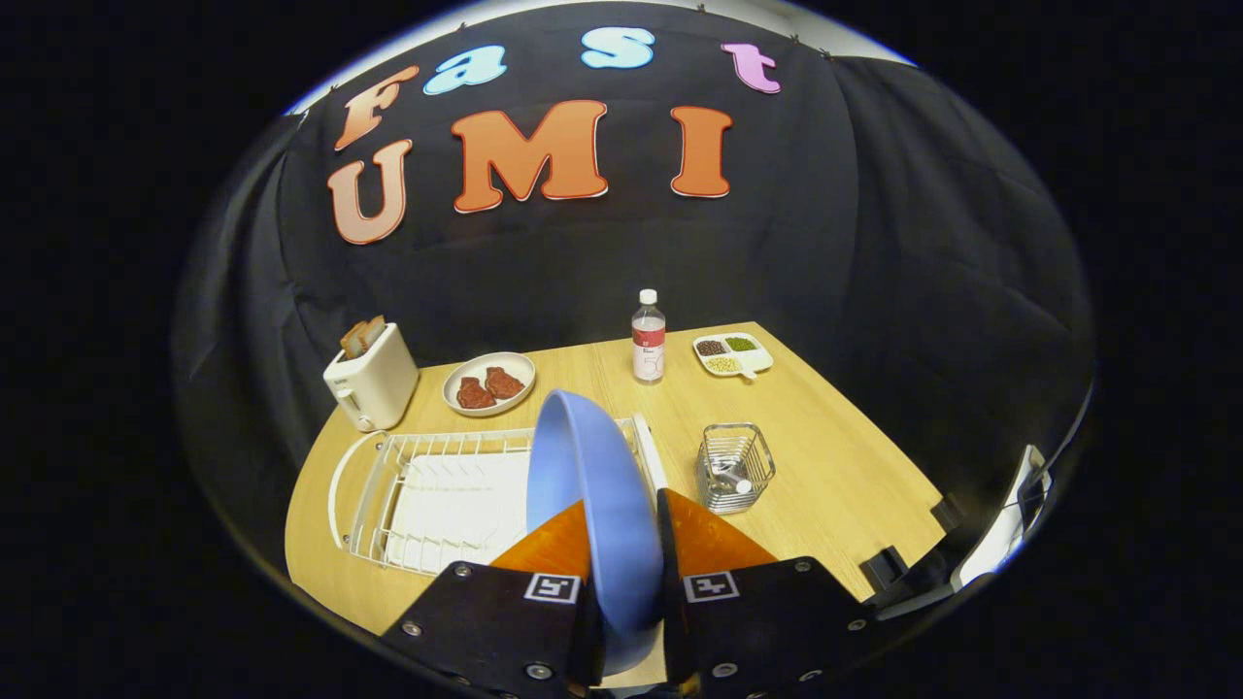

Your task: Take the plate from the dish rack, then take the spoon from the basket and place it into the plate.

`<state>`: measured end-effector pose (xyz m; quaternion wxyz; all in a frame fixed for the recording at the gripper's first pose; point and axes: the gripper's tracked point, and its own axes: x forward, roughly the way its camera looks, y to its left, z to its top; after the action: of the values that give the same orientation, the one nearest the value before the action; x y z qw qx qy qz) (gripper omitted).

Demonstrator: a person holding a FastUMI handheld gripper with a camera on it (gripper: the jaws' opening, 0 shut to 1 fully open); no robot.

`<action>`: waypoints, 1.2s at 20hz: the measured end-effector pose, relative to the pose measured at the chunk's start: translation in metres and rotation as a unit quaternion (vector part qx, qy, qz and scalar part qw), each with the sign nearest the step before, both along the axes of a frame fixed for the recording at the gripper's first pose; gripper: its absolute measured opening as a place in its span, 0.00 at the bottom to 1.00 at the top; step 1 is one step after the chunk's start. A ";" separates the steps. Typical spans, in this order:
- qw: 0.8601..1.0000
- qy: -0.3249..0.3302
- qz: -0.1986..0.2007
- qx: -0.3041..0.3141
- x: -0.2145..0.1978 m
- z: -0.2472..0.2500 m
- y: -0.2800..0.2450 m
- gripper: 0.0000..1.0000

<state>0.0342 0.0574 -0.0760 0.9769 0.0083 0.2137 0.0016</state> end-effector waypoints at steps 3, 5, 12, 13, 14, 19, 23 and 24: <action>1.000 0.001 0.016 0.011 -0.023 -0.012 0.001 0.24; 0.999 0.012 0.019 0.030 -0.039 -0.025 -0.002 0.24; 0.987 0.067 0.034 0.144 -0.089 -0.093 0.006 0.24; 0.984 0.071 0.033 0.162 -0.094 -0.101 0.006 0.24; 0.980 0.077 0.034 0.181 -0.098 -0.111 0.008 0.24; 0.957 0.110 0.024 0.268 -0.103 -0.158 0.014 0.24; 0.928 0.154 0.012 0.340 -0.105 -0.195 0.027 0.24; 0.922 0.161 0.010 0.351 -0.105 -0.202 0.028 0.24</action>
<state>-0.0704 0.0856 -0.2780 0.8635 0.3488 0.3543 0.0846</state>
